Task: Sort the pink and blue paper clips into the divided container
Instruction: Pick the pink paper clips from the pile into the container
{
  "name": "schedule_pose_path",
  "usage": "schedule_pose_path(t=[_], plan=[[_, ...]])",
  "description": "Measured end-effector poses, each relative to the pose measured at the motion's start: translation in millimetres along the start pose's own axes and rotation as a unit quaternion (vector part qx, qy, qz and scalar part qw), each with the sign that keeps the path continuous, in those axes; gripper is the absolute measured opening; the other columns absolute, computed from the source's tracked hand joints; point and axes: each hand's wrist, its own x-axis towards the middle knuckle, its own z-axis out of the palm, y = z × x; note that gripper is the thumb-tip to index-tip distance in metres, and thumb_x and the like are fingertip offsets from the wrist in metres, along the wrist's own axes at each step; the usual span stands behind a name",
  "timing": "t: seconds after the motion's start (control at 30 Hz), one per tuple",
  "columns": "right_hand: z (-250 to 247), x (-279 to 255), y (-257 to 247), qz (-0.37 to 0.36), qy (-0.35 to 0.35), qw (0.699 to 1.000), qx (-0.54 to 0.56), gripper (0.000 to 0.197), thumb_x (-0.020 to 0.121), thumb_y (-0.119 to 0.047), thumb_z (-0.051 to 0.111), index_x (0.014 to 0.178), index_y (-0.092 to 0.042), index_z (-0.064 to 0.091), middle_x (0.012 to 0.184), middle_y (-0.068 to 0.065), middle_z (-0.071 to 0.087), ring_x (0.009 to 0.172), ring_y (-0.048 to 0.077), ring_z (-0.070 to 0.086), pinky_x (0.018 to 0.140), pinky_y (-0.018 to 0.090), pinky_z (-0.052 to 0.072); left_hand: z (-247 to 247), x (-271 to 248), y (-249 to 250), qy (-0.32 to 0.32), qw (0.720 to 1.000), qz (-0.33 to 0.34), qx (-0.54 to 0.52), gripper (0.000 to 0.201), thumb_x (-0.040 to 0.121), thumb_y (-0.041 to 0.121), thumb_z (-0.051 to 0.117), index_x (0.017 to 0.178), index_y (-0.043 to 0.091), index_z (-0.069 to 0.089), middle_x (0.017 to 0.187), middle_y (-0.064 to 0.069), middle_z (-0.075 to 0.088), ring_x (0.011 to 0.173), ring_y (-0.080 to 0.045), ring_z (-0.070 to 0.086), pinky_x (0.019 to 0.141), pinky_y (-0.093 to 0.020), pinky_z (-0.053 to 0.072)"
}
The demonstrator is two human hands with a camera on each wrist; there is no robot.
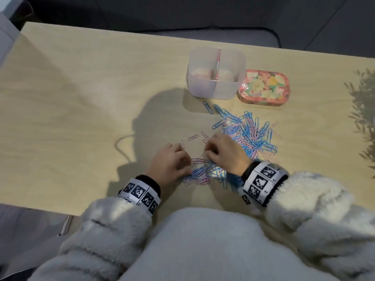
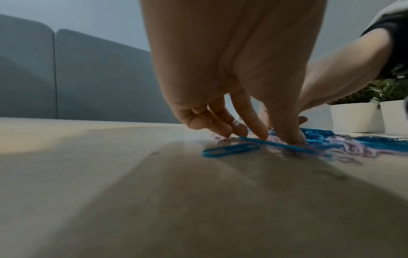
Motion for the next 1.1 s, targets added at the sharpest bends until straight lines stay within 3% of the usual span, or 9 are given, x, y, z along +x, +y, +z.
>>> schedule_pose_path(t=[0.17, 0.33, 0.5, 0.63, 0.7, 0.83, 0.9, 1.0, 1.1], plan=[[-13, 27, -7, 0.02, 0.059, 0.996, 0.07, 0.011, 0.083, -0.015, 0.059, 0.086, -0.008, 0.067, 0.094, 0.009, 0.058, 0.08, 0.016, 0.048, 0.074, 0.028, 0.039, -6, -3, -10, 0.075, 0.991, -0.075, -0.085, 0.026, 0.077, 0.03, 0.069, 0.098, 0.015, 0.064, 0.098, -0.002, 0.054, 0.092, -0.016, 0.05, 0.082, -0.03, 0.045], [-6, 40, -13, 0.0, -0.008, 1.0, -0.009, 0.019, 0.088, -0.015, 0.054, 0.099, -0.006, 0.067, 0.104, 0.014, 0.061, 0.101, 0.028, 0.055, 0.086, 0.033, 0.04, -12, 7, -12, 0.029, 0.995, -0.077, -0.056, 0.027, 0.08, 0.028, 0.068, 0.102, 0.013, 0.063, 0.095, -0.006, 0.059, 0.083, -0.014, 0.052, 0.078, -0.031, 0.047], [-8, 31, -12, -0.015, -0.009, 1.0, 0.024, 0.028, 0.084, -0.02, 0.064, 0.108, -0.006, 0.064, 0.106, 0.014, 0.062, 0.1, 0.029, 0.057, 0.091, 0.037, 0.043, -8, 24, -1, 0.051, 0.994, -0.074, -0.061, 0.019, 0.084, 0.021, 0.062, 0.1, 0.01, 0.063, 0.094, -0.009, 0.06, 0.087, -0.023, 0.058, 0.078, -0.033, 0.044], [-7, 17, -7, -0.029, -0.016, 0.982, -0.188, 0.063, 0.065, -0.054, 0.07, 0.115, -0.019, 0.056, 0.119, 0.003, 0.051, 0.114, 0.025, 0.042, 0.096, 0.04, 0.03, -8, 18, -3, 0.047, 0.995, -0.053, -0.073, 0.052, 0.069, 0.027, 0.076, 0.114, 0.012, 0.056, 0.1, -0.005, 0.053, 0.081, -0.013, 0.052, 0.081, -0.03, 0.047], [0, 13, -11, -0.043, -0.034, 0.967, -0.248, 0.07, 0.063, -0.058, 0.069, 0.118, -0.019, 0.053, 0.121, 0.003, 0.049, 0.116, 0.026, 0.041, 0.097, 0.04, 0.028, -7, 14, -1, 0.032, 0.996, -0.053, -0.061, 0.06, 0.064, 0.022, 0.078, 0.117, 0.011, 0.054, 0.104, -0.008, 0.053, 0.084, -0.015, 0.052, 0.082, -0.031, 0.047], [11, 21, -19, -0.041, -0.007, 0.982, -0.186, 0.044, 0.08, -0.042, 0.06, 0.118, -0.02, 0.057, 0.116, 0.005, 0.055, 0.113, 0.027, 0.044, 0.096, 0.04, 0.027, -9, 24, 4, 0.062, 0.994, -0.063, -0.066, 0.037, 0.072, 0.018, 0.072, 0.106, 0.01, 0.06, 0.098, -0.008, 0.059, 0.08, -0.017, 0.055, 0.074, -0.024, 0.043], [9, 26, -20, -0.034, -0.007, 0.988, -0.151, 0.034, 0.084, -0.035, 0.058, 0.114, -0.019, 0.061, 0.111, 0.006, 0.058, 0.111, 0.027, 0.047, 0.094, 0.039, 0.029, -13, 30, 4, 0.071, 0.993, -0.066, -0.069, 0.032, 0.074, 0.018, 0.071, 0.103, 0.009, 0.061, 0.096, -0.008, 0.06, 0.081, -0.022, 0.059, 0.077, -0.03, 0.046], [0, 27, -10, -0.024, 0.003, 0.995, -0.097, 0.039, 0.082, -0.036, 0.063, 0.114, -0.014, 0.062, 0.11, 0.009, 0.06, 0.108, 0.029, 0.051, 0.094, 0.04, 0.034, -23, 31, -4, 0.075, 0.993, -0.056, -0.075, 0.045, 0.074, 0.028, 0.073, 0.112, 0.01, 0.057, 0.106, -0.008, 0.057, 0.087, -0.019, 0.057, 0.083, -0.034, 0.049], [-3, 23, -5, -0.022, -0.004, 0.993, -0.114, 0.05, 0.074, -0.044, 0.069, 0.111, -0.012, 0.061, 0.109, 0.01, 0.057, 0.105, 0.029, 0.05, 0.092, 0.04, 0.035, -27, 28, -11, 0.058, 0.998, -0.017, -0.006, 0.075, 0.066, 0.039, 0.078, 0.128, 0.01, 0.048, 0.125, -0.012, 0.046, 0.109, -0.026, 0.046, 0.097, -0.036, 0.038]])
